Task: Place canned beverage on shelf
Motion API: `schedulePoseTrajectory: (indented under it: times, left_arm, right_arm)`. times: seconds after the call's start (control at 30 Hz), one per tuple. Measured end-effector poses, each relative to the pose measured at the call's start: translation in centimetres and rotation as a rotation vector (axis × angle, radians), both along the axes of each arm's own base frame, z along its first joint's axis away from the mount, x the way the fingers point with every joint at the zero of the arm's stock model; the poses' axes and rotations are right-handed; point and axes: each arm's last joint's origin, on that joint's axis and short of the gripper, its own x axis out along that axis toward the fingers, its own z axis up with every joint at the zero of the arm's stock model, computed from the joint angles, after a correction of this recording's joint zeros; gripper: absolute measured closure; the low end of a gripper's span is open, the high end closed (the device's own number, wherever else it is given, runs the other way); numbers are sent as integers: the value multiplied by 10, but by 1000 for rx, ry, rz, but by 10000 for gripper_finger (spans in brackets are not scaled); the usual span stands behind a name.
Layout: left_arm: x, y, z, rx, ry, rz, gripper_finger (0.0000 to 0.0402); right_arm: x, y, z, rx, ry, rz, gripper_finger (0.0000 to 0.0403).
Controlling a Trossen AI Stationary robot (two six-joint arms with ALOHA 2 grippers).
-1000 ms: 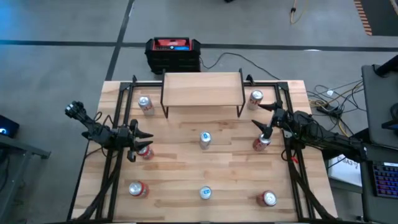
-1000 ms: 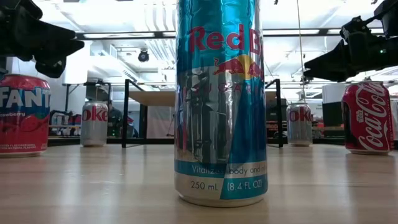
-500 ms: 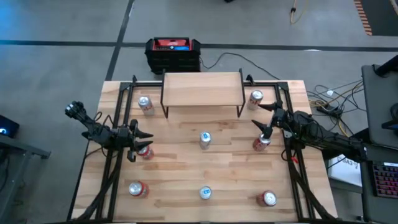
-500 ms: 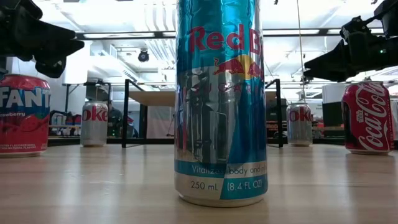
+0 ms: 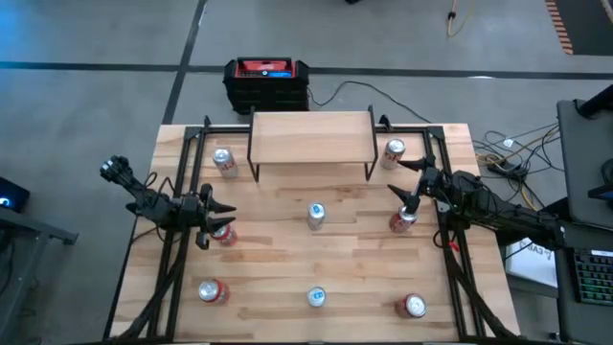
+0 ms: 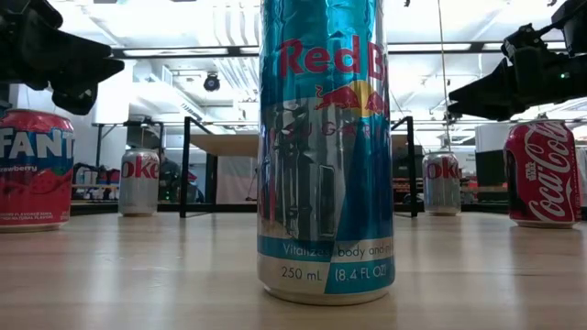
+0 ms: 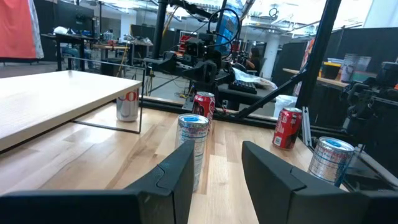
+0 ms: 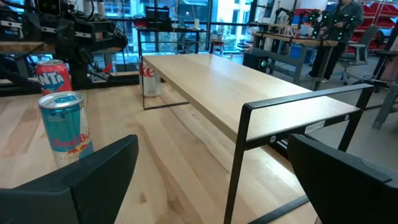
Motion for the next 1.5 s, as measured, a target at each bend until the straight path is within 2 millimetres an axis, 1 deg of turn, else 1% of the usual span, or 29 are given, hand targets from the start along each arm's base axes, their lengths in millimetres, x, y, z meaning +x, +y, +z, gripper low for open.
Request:
schedulePoseTrajectory:
  times: [0.27,0.43,0.53,0.73,0.83,0.97,1.13,1.2,1.27,1.33,1.43,1.5]
  left_arm:
    - [0,0,0,-1,0,0,283]
    - [0,0,0,0,0,0,283]
    - [0,0,0,0,0,0,283]
    - [0,0,0,0,0,0,283]
    - [0,0,0,0,0,0,283]
    - [0,0,0,0,1,0,283]
    - [0,0,0,0,0,0,283]
    - [0,0,0,0,1,0,283]
    - [0,0,0,0,1,0,283]
    - [0,0,0,0,1,0,283]
    - [0,0,0,0,1,0,283]
    - [0,0,0,1,1,0,283]
  right_arm:
    - [0,0,0,0,-1,-3,3]
    - [-1,-2,1,-97,38,-55,3]
    - [-1,-2,1,-97,37,-55,3]
    - [-1,-2,2,126,-89,-72,3]
    - [-1,-2,8,201,-189,-71,3]
    - [-1,-2,13,378,-323,-68,3]
    - [0,-2,13,395,-340,-73,3]
    - [-1,-4,15,414,-351,-126,3]
    - [-2,-5,24,433,-361,-187,3]
    - [-2,-6,41,449,-339,-215,3]
    - [0,-6,69,485,-216,-257,3]
    - [3,-8,85,537,-129,-337,3]
